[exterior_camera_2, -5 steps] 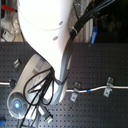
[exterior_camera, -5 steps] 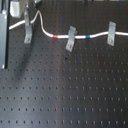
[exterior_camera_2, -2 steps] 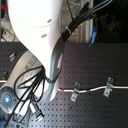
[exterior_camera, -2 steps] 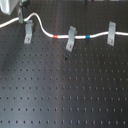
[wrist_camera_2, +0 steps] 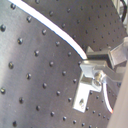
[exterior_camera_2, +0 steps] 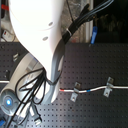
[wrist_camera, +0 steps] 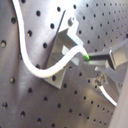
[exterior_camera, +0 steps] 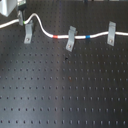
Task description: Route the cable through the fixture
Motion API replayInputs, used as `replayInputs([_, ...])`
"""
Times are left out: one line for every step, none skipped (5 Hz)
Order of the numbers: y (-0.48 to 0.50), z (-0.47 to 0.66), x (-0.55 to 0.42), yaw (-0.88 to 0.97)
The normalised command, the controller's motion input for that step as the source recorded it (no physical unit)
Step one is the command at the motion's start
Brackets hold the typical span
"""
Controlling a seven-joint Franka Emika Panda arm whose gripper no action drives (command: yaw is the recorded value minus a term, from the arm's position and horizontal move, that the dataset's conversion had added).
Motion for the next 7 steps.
replayInputs([0.002, 0.25, 0.001, 0.21])
replayInputs([0.074, 0.18, 0.034, 0.2])
replayInputs([-0.019, 0.22, 0.044, 0.25])
replayInputs([-0.06, 0.21, 0.11, 0.31])
replayInputs([0.097, 0.04, 0.184, 0.19])
replayInputs([0.3, -0.01, 0.075, 0.25])
replayInputs([0.396, -0.07, 0.063, 0.25])
